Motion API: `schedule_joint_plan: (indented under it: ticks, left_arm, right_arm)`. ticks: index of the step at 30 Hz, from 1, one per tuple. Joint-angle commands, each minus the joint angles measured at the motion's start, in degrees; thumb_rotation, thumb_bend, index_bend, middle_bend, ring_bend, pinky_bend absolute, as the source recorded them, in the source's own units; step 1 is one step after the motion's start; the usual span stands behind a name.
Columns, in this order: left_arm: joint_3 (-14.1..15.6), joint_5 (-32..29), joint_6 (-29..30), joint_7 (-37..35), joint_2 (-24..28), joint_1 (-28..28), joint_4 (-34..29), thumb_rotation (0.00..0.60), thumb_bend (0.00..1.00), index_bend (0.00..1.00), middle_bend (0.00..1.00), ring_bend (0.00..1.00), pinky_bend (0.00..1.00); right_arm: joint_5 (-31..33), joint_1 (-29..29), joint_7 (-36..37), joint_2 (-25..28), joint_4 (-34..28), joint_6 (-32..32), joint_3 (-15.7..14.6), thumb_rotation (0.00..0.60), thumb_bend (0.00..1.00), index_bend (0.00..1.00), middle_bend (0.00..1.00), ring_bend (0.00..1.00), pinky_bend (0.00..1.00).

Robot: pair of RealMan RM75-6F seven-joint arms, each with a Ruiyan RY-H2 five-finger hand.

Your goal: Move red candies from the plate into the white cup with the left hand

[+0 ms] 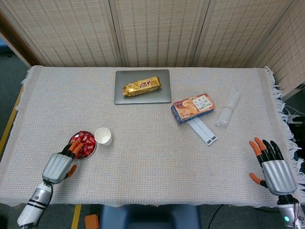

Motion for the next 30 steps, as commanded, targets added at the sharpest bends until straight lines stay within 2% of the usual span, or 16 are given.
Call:
schedule_joint_plan:
  ticks: [1, 7, 16, 19, 22, 27, 30]
  left_arm:
    - [-2.9, -4.5, -4.5, 2.6, -3.1, -3.5, 3.4, 0.600, 0.40, 0.00, 0.01, 0.10, 0.73]
    - [-4.3, -9.0, -8.6, 3.8, -5.4, -6.2, 7.5, 0.600, 0.40, 0.00, 0.02, 0.11, 0.77]
    - [-4.0, -11.9, -11.1, 5.2, -7.2, -8.5, 10.5, 0.600, 0.40, 0.01, 0.06, 0.16, 0.81]
    - [-3.5, -11.6, -10.8, 5.2, -7.9, -8.9, 11.3, 0.600, 0.40, 0.08, 0.12, 0.19, 0.84]
    - [-3.2, -11.2, -10.3, 4.7, -8.9, -9.3, 12.7, 0.600, 0.40, 0.22, 0.23, 0.26, 0.89]
    - [-2.7, -9.9, -8.8, 2.5, -10.5, -9.6, 15.6, 0.600, 0.39, 0.41, 0.34, 0.32, 0.92]
    - [-2.4, -8.9, -7.6, 1.2, -11.4, -9.7, 17.4, 0.600, 0.40, 0.47, 0.41, 0.36, 0.94]
  right_arm:
    - [0.8, 0.7, -0.6, -0.1, -0.2, -1.4, 0.1, 0.600, 0.06, 0.00, 0.00, 0.00, 0.00]
    - [1.7, 1.0, -1.2, -0.2, -0.4, -1.9, 0.3, 0.600, 0.06, 0.00, 0.00, 0.00, 0.00]
    - [2.2, 0.9, -1.1, -0.1, -0.5, -1.7, 0.4, 0.600, 0.06, 0.00, 0.00, 0.00, 0.00]
    - [2.2, 0.9, -1.1, -0.1, -0.5, -1.7, 0.3, 0.600, 0.06, 0.00, 0.00, 0.00, 0.00]
    - [2.2, 1.0, -1.1, 0.0, -0.6, -1.9, 0.2, 0.600, 0.06, 0.00, 0.00, 0.00, 0.00]
    - [2.6, 1.0, -1.4, 0.2, -0.9, -2.2, 0.1, 0.600, 0.06, 0.00, 0.00, 0.00, 0.00]
    - [2.9, 1.0, -1.7, 0.3, -1.1, -2.5, 0.0, 0.600, 0.06, 0.00, 0.00, 0.00, 0.00]
